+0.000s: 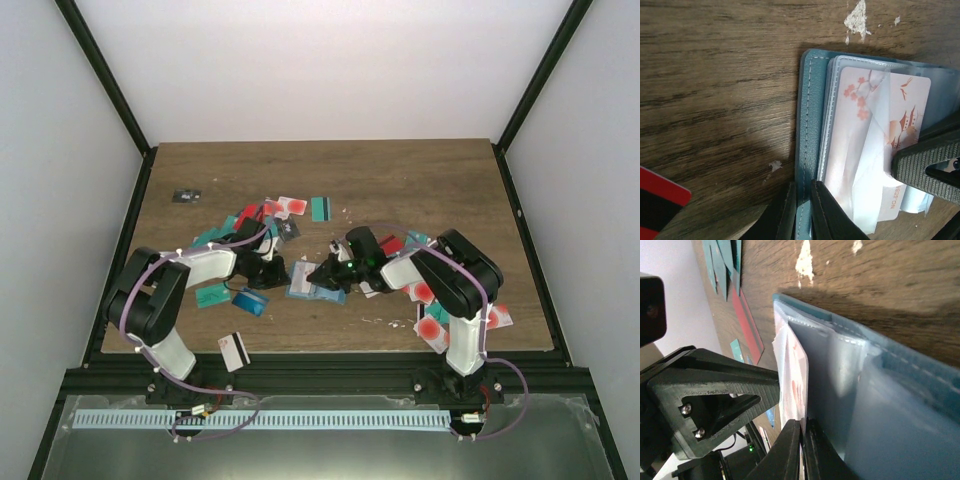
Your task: Put the credit cards into the card holder
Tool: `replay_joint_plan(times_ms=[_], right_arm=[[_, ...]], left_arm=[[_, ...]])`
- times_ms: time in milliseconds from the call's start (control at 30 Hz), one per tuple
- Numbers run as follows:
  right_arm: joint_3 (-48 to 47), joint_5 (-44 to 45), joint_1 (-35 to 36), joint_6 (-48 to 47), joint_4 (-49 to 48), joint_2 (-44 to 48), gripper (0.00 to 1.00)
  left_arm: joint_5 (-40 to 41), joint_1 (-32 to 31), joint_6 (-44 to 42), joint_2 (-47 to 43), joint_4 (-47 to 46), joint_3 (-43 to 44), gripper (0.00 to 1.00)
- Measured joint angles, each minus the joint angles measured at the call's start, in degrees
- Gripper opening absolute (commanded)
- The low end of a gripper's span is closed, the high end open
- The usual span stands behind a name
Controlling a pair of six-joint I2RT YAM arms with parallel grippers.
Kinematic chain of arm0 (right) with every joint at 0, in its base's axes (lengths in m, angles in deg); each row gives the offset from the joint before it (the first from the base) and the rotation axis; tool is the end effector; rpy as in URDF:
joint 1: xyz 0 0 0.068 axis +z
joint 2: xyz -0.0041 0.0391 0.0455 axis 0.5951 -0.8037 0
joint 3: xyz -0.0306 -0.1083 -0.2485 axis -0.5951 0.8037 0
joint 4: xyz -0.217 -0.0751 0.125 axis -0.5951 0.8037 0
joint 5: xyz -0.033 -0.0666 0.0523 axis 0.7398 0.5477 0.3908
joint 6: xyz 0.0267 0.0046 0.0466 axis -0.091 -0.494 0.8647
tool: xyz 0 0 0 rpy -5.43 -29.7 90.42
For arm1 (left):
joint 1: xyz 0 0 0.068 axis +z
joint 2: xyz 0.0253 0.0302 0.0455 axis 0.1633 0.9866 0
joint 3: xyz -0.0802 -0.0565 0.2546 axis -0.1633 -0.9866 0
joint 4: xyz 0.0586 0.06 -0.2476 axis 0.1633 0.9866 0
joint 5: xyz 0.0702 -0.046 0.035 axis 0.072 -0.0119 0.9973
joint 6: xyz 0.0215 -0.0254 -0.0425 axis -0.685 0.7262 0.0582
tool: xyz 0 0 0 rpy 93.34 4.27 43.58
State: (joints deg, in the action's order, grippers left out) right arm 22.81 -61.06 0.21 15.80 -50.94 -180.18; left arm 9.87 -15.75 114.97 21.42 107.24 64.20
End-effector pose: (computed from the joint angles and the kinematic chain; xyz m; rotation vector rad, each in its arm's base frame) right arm 0.2593 0.2226 0.0975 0.1681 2.6713 1.5955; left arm 0.2554 -0.1380 0.1285 0.0930 2.8914 -0.8699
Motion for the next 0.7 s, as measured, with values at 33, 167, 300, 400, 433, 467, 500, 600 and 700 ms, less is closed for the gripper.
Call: replay_joint_plan(times_ms=[33,167,300,400,433,467,500,600,700], right_arm=[[-0.4,0.0,0.0,-0.3,0.7,0.0,0.09],[-1.5,0.2,0.1,-1.9,4.8,0.1,0.15],[-2.5,0.8,0.2,-3.7,9.1,1.4,0.23],[-4.0,1.5,0.4,-5.4,14.0,2.4,0.33],[-4.8,1.6,0.5,-6.2,15.8,2.6,0.35],[-5.7,2.0,0.5,-6.8,17.5,2.7,0.38],[-6.6,2.3,0.6,-7.5,19.1,2.8,0.41],[-8.6,2.8,0.6,-9.4,23.3,3.0,0.51],[-9.9,3.2,0.6,-11.0,26.8,3.4,0.58]], left_arm=[[0.2,0.0,0.0,-0.1,0.1,0.0,0.12],[0.8,-0.2,0.1,-0.3,0.4,0.0,0.12],[1.4,-0.5,0.2,-0.5,0.5,0.0,0.12],[1.6,-0.5,0.3,-0.6,0.5,0.0,0.12],[1.7,-0.6,0.3,-0.6,0.5,0.0,0.12],[1.8,-0.6,0.3,-0.6,0.5,0.0,0.12],[1.9,-0.7,0.3,-0.7,0.6,0.0,0.12],[2.3,-0.8,0.4,-0.8,0.7,0.0,0.13],[3.2,-0.8,0.6,-1.4,1.9,0.0,0.14]])
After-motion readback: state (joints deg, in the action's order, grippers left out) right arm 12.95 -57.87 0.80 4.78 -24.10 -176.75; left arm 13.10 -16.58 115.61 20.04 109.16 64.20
